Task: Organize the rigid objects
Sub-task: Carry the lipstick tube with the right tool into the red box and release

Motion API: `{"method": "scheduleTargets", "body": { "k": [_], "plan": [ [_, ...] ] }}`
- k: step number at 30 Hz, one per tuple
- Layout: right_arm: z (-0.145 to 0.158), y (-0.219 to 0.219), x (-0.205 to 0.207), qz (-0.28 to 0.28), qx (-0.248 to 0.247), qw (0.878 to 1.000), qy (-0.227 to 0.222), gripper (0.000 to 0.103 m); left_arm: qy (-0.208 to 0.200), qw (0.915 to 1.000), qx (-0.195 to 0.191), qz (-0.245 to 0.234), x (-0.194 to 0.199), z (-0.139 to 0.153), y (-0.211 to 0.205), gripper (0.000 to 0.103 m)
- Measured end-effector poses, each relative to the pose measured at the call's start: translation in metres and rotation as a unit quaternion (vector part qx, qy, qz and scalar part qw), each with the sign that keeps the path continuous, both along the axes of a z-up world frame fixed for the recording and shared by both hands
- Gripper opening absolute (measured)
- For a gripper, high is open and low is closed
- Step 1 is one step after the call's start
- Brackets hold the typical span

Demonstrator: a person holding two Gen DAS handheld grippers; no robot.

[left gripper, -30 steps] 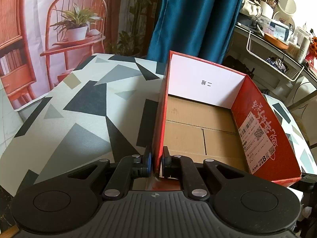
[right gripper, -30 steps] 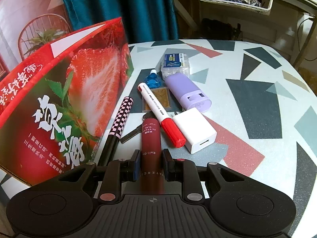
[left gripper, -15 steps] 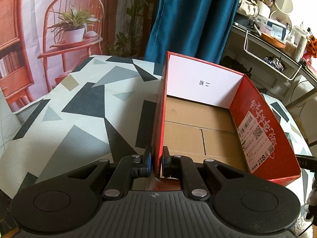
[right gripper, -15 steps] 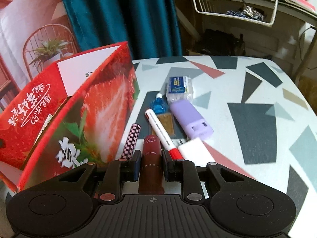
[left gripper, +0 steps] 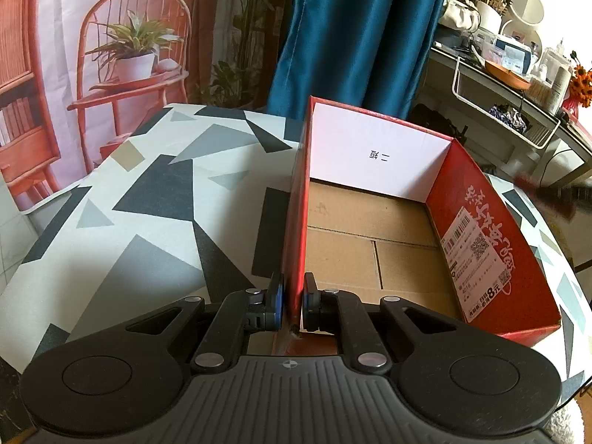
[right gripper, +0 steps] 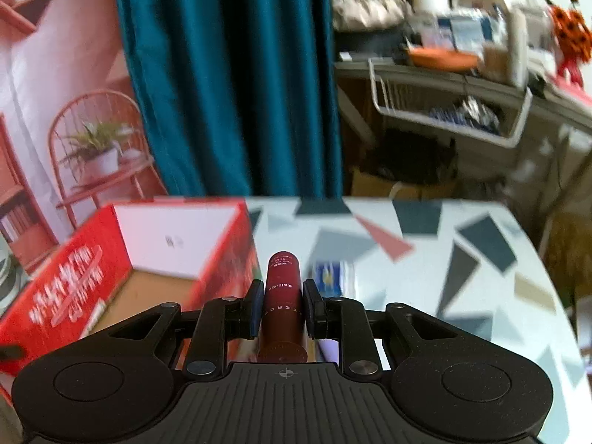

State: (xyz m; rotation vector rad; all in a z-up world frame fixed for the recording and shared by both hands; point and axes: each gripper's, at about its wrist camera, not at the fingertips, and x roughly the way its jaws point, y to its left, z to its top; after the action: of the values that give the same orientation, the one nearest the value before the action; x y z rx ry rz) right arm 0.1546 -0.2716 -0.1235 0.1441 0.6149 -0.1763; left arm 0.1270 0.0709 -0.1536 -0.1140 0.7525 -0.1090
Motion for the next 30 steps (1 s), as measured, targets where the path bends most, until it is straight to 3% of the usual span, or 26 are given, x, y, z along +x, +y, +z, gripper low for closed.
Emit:
{"method": "scheduleTargets", "body": {
  "k": [7,19,26,30],
  "plan": [
    [0.022,0.033,0.050,0.077,-0.038,0.996,-0.011,0.021,0.000,1.0000,0.003,-0.003,0.001,0.000,0.000,0.011],
    [-0.030,0.101,0.119,0.138,-0.145,0.976,0.085,0.021,0.000,1.0000,0.006,-0.003,0.001,0.000,-0.001,0.011],
    [-0.045,0.106,0.122,0.153,-0.144,0.972,0.108,0.023,0.000,1.0000,0.003,-0.001,0.002,-0.001,0.000,0.011],
    [-0.036,0.102,0.112,0.150,-0.133,0.976,0.082,0.030,0.001,1.0000,-0.007,0.002,0.002,-0.002,0.002,0.011]
  ]
}}
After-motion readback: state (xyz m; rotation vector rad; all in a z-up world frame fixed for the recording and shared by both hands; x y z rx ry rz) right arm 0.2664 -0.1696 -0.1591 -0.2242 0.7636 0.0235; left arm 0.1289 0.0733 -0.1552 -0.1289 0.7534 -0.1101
